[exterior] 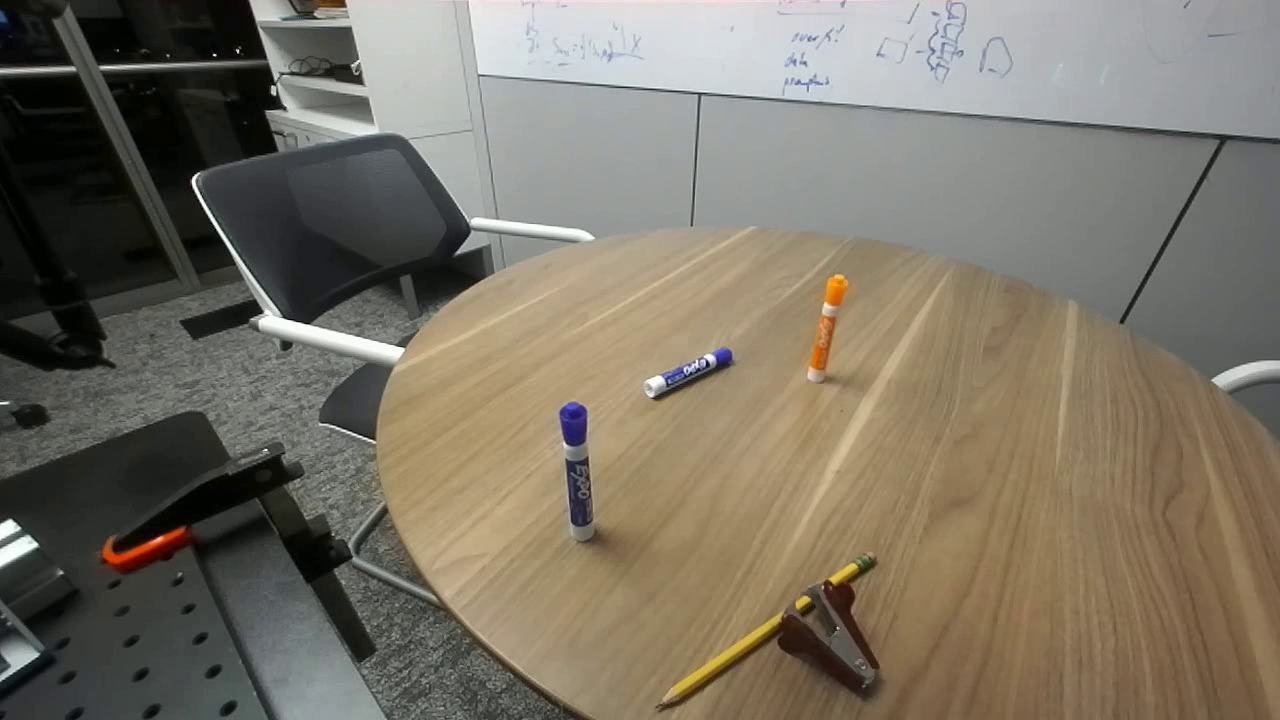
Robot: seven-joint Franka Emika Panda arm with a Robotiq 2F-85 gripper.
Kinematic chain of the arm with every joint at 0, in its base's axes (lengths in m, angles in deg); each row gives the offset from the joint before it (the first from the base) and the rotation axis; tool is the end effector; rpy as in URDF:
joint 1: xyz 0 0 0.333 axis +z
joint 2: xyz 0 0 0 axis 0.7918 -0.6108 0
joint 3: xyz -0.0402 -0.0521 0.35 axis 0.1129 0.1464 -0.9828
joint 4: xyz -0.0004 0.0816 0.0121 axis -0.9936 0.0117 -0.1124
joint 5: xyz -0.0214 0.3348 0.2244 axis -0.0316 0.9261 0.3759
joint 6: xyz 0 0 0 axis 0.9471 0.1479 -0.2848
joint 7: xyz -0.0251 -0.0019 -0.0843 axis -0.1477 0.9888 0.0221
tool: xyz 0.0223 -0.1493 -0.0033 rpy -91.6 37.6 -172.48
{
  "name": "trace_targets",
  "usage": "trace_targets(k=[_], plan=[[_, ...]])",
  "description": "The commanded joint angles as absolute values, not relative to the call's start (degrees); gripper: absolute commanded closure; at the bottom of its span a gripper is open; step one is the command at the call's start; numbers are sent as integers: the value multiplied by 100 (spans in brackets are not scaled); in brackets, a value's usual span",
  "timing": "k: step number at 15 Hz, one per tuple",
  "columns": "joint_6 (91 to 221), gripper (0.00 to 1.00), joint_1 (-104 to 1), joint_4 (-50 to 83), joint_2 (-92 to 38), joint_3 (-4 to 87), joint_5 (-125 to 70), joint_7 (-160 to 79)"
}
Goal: Move the blue pen on the left forwards
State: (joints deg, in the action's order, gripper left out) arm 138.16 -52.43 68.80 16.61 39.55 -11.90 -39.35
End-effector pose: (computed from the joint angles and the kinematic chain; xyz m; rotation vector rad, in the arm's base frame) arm 0.3840 0.0071 0.4253 -2.9091 0.2898 0.0420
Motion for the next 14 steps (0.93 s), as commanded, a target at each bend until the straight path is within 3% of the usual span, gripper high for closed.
trace_targets(k=[1, 14], plan=[[14399, 0, -5345, 6046, 428, 4117, -1384, -3405], [16905, 0, -5058, 4117, -3312, 3763, -1613, -4024]])
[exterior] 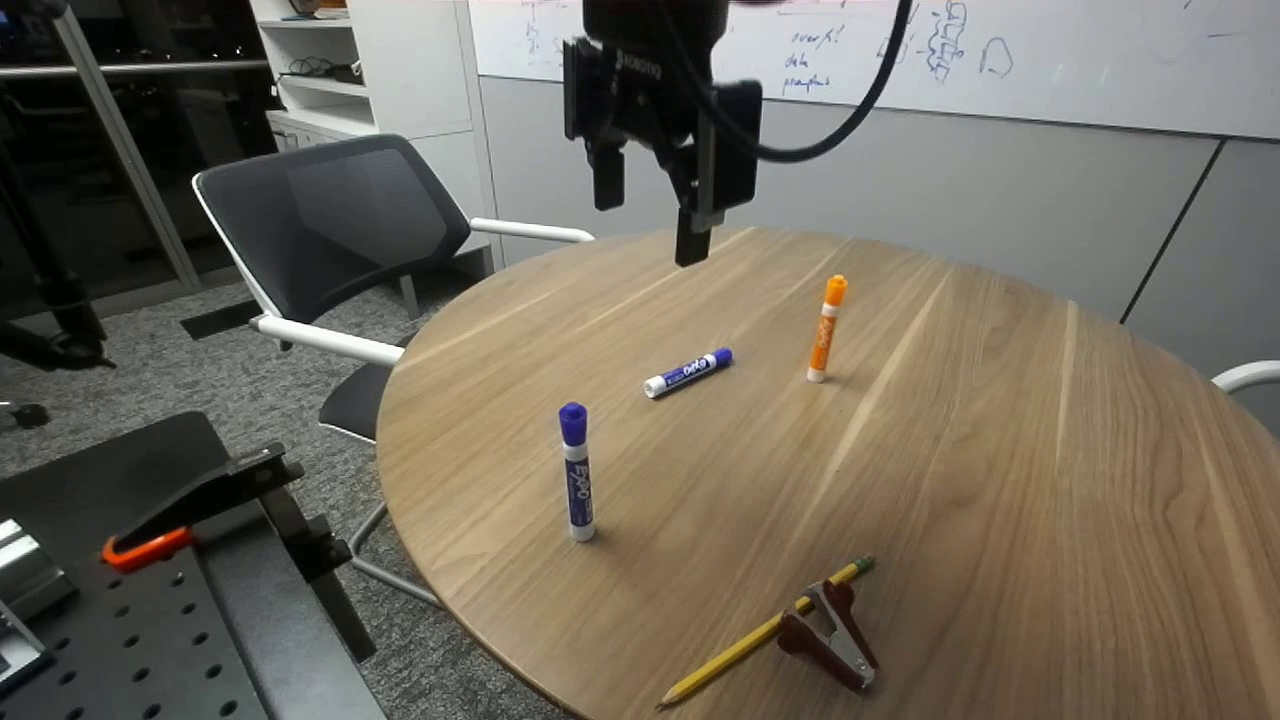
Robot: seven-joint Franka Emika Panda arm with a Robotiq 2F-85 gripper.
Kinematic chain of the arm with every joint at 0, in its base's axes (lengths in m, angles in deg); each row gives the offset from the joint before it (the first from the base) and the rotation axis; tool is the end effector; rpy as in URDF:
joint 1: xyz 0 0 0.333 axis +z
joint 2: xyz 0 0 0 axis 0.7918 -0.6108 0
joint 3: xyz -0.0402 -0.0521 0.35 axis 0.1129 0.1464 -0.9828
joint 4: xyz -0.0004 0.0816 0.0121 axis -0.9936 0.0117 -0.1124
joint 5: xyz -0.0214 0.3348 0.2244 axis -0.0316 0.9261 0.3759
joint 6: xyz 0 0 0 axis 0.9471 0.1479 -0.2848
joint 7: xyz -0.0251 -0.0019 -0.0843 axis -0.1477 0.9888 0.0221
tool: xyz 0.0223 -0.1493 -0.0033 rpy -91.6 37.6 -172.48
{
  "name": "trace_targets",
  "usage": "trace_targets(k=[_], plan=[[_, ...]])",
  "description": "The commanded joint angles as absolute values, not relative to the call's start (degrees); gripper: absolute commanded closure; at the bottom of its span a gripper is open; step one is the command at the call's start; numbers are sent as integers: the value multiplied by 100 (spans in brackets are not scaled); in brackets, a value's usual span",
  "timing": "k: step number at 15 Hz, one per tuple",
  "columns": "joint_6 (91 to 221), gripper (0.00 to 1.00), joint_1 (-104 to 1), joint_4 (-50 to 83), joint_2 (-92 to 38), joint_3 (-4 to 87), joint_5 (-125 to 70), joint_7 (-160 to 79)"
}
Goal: Move the blue pen on the left forwards
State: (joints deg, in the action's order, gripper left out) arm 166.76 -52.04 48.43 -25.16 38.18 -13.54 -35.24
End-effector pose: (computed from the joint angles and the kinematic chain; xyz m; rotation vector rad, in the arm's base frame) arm 0.5927 -0.0013 0.2707 -3.0116 0.2302 -0.1543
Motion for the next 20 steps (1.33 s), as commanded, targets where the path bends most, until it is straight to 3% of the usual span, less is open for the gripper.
trace_targets(k=[1, 8, 20], plan=[[16951, 0, -4980, 3861, -3560, 3780, -1714, -4220], [16714, 0, -4592, 2152, -5148, 3985, -2126, -5139], [16332, 0, -4368, 664, -6737, 4141, -2120, -5560]])
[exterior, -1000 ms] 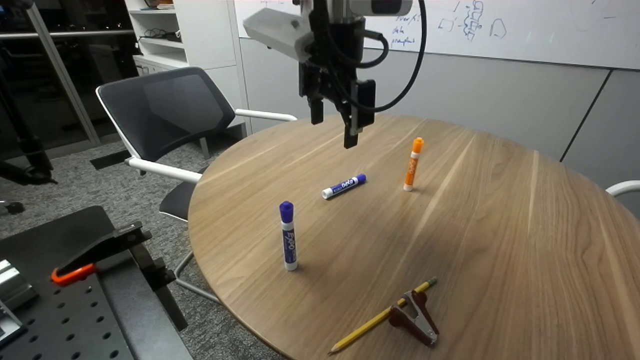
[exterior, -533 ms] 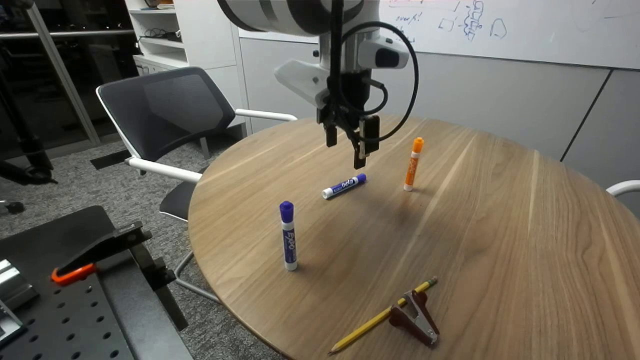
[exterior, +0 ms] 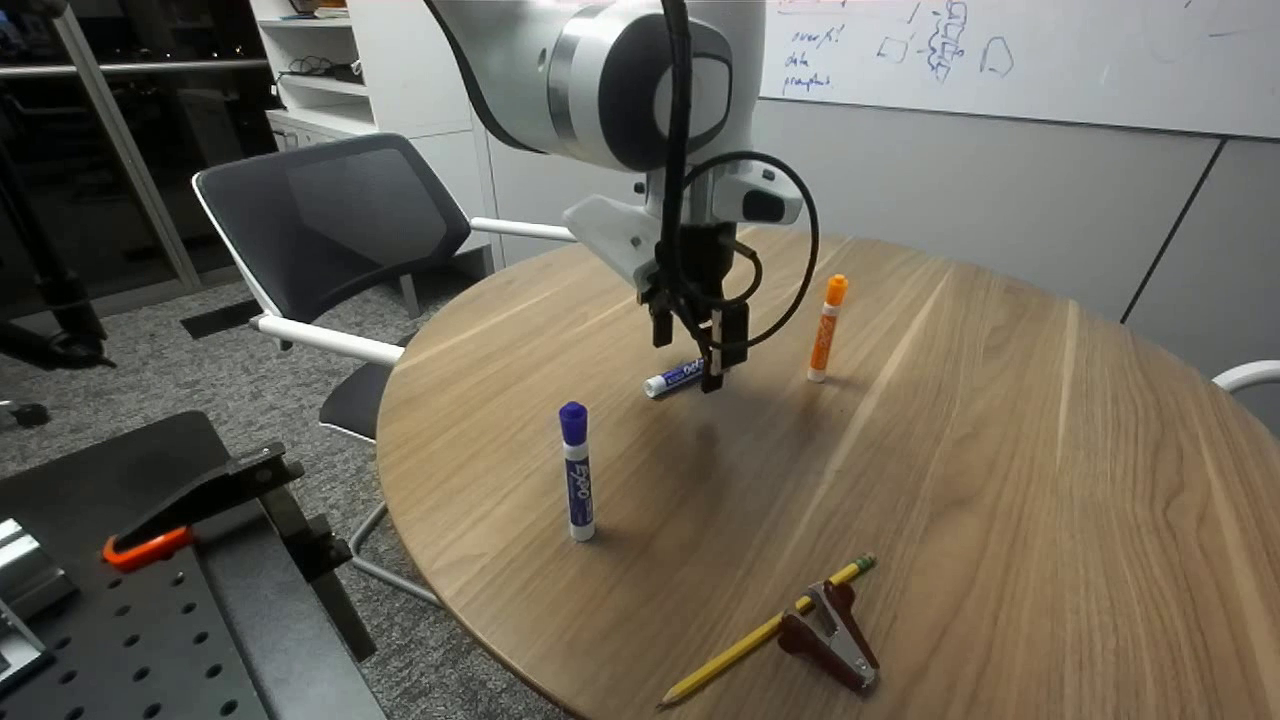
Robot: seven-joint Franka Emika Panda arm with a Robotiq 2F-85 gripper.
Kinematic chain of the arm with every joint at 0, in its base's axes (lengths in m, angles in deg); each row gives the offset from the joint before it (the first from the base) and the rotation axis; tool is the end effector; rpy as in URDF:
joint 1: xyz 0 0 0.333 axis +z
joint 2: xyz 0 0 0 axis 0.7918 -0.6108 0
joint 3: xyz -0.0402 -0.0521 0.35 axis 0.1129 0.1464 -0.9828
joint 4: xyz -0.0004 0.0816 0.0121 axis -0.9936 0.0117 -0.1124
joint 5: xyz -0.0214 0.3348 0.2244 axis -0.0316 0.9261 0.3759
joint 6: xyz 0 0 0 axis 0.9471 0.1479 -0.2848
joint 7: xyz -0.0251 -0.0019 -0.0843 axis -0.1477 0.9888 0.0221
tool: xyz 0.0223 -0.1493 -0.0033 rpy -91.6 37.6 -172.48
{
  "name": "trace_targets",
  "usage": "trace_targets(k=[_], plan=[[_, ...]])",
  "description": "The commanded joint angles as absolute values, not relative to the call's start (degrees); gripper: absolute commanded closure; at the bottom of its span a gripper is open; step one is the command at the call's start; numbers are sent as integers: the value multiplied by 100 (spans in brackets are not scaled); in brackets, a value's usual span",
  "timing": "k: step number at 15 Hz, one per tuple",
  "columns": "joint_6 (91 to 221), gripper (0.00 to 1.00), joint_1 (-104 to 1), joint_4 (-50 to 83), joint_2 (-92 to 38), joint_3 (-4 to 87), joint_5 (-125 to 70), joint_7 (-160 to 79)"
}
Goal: Move the blue pen on the left forwards
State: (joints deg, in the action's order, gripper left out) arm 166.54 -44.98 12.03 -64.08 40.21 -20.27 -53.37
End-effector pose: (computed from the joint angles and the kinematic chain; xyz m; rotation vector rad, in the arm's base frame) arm 0.7379 0.0652 0.0743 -3.0920 0.4188 -0.0811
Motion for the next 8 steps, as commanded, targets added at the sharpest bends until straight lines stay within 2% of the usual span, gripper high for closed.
trace_targets(k=[1, 2, 8], plan=[[16276, 25, -4360, 565, -6808, 4142, -2116, -5585], [16204, 26, -4366, 479, -6867, 4130, -2094, -5614], [15888, 73, -4368, 139, -7016, 4129, -2092, -5727]])
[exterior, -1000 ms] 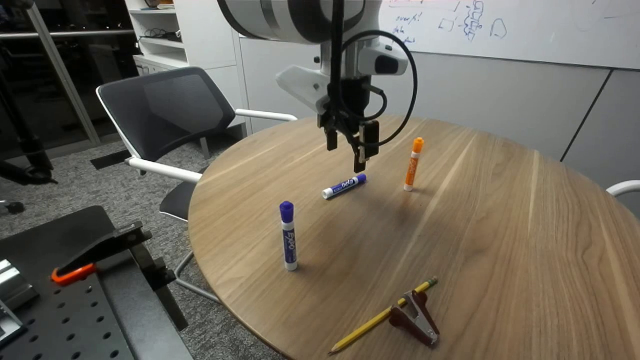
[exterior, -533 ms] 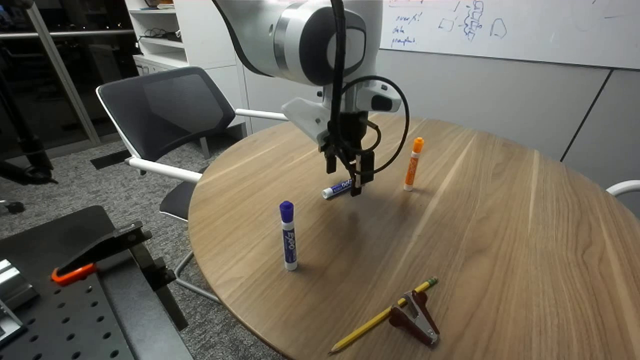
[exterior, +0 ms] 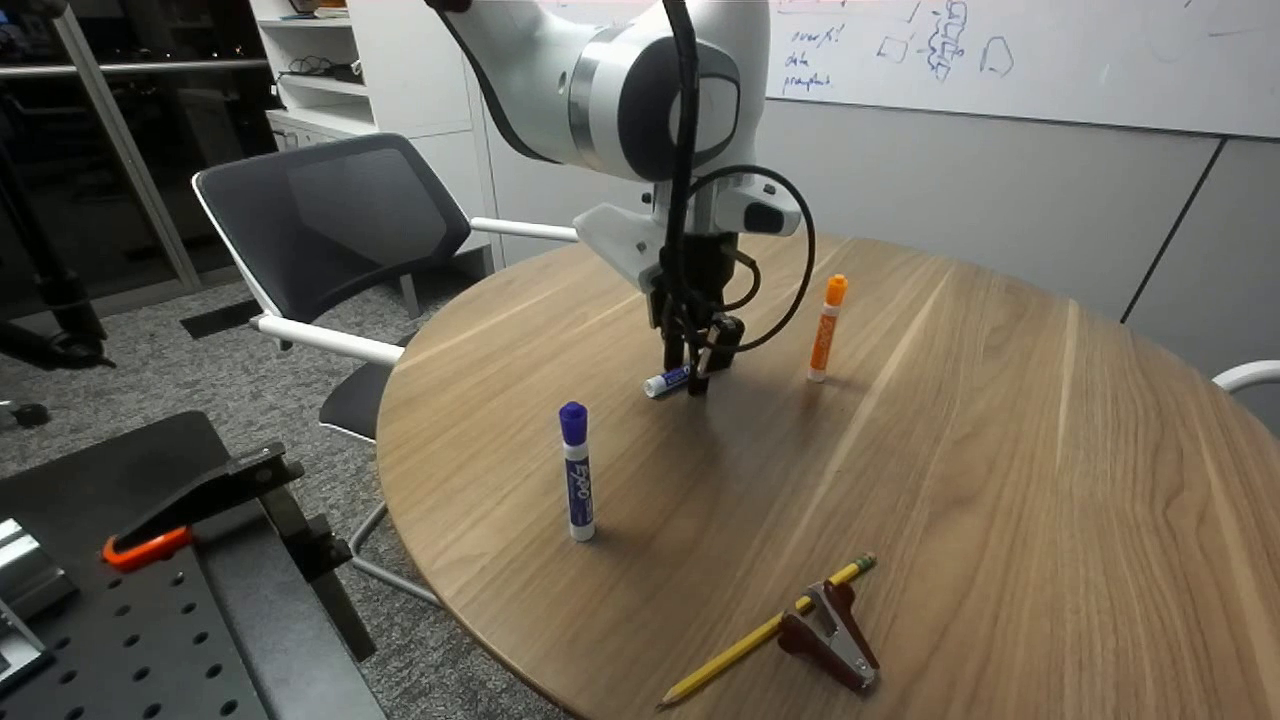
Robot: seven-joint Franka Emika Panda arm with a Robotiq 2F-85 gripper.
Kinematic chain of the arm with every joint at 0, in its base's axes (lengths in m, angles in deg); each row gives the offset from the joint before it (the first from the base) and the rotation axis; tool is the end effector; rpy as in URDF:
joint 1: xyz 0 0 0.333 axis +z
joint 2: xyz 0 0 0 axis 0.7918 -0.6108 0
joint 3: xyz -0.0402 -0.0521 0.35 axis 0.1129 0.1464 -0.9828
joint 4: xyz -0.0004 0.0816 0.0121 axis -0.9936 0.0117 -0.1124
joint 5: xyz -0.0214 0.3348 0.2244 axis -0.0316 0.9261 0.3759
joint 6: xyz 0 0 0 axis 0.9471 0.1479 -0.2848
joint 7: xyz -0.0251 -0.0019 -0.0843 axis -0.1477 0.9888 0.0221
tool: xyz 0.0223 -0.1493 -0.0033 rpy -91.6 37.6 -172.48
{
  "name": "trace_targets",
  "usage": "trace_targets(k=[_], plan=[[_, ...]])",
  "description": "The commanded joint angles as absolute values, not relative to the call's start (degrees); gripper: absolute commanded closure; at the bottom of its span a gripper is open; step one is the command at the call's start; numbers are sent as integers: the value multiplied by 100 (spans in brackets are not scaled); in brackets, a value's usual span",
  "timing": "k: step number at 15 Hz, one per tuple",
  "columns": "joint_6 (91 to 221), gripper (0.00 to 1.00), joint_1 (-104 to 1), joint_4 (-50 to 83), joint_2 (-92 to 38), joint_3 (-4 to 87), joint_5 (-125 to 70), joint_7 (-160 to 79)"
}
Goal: Move the blue pen on the left forwards
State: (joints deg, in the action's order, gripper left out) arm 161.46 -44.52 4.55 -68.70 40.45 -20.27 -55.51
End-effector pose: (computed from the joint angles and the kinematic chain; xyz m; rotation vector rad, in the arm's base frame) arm 0.7548 0.0729 0.0591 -3.0961 0.4597 -0.0223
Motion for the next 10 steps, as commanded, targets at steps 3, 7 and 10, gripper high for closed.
trace_targets(k=[3, 7, 10], plan=[[15751, 95, -4365, 73, -7011, 4136, -2097, -5776], [15654, 95, -4211, 778, -6357, 4169, -2248, -5738], [16007, 95, -4051, 1789, -5508, 4054, -2421, -5456]])
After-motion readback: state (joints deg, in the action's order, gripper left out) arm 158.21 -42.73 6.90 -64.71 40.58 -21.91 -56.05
